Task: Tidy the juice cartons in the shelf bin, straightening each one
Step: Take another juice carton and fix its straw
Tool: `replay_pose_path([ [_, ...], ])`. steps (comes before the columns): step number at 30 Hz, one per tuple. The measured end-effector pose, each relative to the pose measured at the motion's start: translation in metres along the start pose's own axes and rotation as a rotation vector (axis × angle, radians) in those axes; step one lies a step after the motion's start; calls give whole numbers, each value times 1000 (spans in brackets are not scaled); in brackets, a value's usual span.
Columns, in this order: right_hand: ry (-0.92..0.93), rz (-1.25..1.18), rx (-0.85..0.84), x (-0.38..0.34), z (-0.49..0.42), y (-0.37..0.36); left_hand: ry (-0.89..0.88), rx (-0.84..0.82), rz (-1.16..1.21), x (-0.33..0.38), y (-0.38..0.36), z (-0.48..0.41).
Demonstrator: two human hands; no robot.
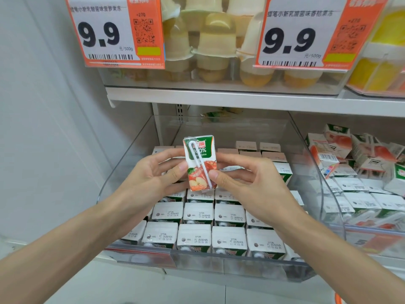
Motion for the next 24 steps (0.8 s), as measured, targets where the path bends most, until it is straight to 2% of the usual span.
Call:
replay_pose_path([
  [11, 29, -48, -23, -4, 0, -3, 59, -26, 53, -5, 3, -4],
  [24, 12, -24, -9, -6, 0, 0, 50, -13, 39, -4, 1, -4],
])
Point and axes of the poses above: each hand's wrist, its own z-axis away from the middle knuckle, its own y-axis out of the back of the hand, x = y × z, the point moved 3 cm from there along -z, towards the middle knuckle, and after that the axes turned 15 degrees about y, right-handed, at the moved point
